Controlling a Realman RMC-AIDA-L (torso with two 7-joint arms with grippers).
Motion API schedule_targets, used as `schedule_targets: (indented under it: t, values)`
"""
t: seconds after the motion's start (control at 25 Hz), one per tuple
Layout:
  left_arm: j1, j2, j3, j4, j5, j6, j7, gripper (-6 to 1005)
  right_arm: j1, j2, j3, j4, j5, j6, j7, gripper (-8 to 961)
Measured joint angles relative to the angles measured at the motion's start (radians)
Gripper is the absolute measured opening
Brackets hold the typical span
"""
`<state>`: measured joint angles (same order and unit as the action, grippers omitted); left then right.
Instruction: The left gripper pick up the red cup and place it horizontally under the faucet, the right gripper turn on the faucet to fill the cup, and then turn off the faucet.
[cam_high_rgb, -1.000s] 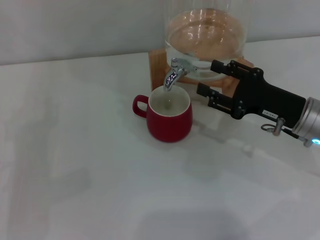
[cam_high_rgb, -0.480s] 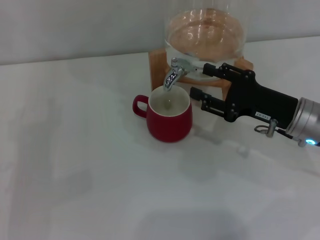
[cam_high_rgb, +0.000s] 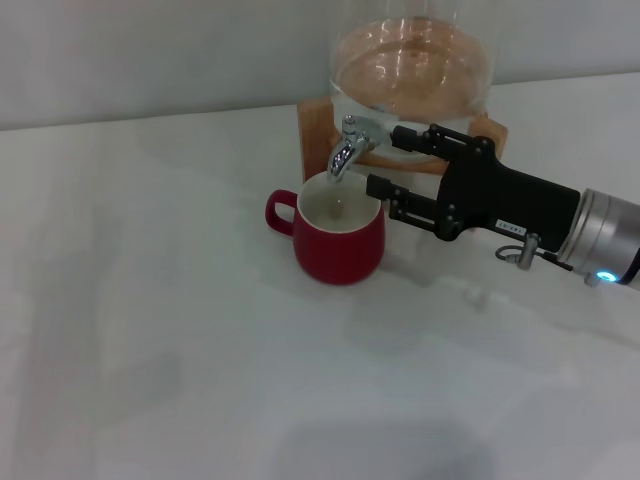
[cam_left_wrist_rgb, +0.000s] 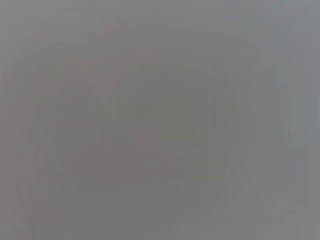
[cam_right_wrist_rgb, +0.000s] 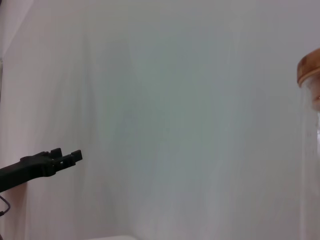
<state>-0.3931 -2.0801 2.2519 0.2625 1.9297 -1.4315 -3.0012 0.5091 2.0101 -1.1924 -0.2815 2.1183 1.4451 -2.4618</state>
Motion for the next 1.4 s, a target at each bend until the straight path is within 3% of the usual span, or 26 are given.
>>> schedule_targets:
  t: [1.4]
  values:
    - [0.003, 0.000, 0.000, 0.001, 0.000, -0.012, 0.001, 834, -0.002, -0.001, -0.066, -0.015, 0.000, 0.081, 0.019, 673]
